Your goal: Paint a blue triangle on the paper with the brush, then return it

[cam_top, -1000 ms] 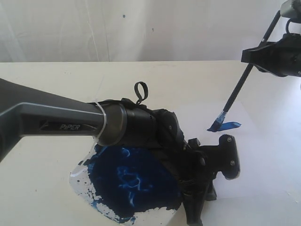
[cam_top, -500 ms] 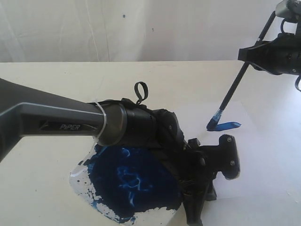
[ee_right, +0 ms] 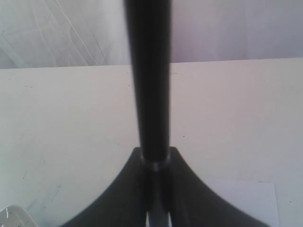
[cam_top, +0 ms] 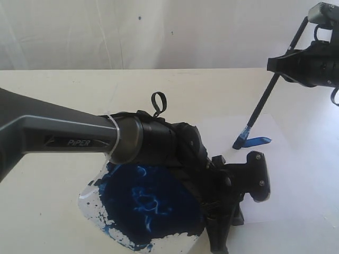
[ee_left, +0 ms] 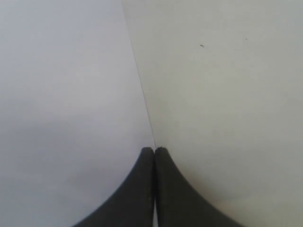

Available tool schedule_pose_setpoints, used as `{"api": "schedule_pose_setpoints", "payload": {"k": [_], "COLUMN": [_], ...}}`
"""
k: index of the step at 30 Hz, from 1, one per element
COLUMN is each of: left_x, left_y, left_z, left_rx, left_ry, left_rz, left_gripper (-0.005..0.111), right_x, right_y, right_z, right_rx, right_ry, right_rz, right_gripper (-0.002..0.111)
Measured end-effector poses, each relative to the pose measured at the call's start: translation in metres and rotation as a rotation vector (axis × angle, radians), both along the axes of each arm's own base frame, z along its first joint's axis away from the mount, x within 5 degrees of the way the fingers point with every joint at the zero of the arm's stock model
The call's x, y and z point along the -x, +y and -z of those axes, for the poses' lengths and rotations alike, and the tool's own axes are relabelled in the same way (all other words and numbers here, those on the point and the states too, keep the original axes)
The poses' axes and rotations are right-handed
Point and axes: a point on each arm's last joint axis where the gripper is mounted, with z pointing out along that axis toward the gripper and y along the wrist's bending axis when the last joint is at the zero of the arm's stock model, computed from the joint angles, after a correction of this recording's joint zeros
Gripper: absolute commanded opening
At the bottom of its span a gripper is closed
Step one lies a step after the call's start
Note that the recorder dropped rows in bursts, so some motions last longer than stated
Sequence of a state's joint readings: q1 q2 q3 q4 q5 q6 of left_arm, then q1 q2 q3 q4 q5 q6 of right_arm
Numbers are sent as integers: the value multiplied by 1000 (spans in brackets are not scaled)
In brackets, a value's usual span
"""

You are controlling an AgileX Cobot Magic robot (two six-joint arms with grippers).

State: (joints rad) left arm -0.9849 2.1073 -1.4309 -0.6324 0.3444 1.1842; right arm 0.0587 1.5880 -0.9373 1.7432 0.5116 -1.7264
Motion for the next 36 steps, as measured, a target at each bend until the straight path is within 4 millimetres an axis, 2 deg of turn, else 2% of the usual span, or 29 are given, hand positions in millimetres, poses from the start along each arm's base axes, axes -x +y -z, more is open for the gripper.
{"api": "schedule_pose_setpoints", "payload": {"k": [10, 18, 36], "left_x": [0, 0, 0], "left_y": [0, 0, 0], "left_z": [0, 0, 0], "left_rx": [0, 0, 0], "left_ry": [0, 0, 0], "left_rz": [0, 0, 0], "left_gripper": [0, 0, 0], "right_x": [0, 5, 31], "right_y": [0, -3, -17], "right_z": [0, -4, -9], "right_rx": [-32, 8, 71], "right_ry": [29, 42, 47], "right_rz": [18, 30, 165], "right_gripper": [0, 0, 0]}}
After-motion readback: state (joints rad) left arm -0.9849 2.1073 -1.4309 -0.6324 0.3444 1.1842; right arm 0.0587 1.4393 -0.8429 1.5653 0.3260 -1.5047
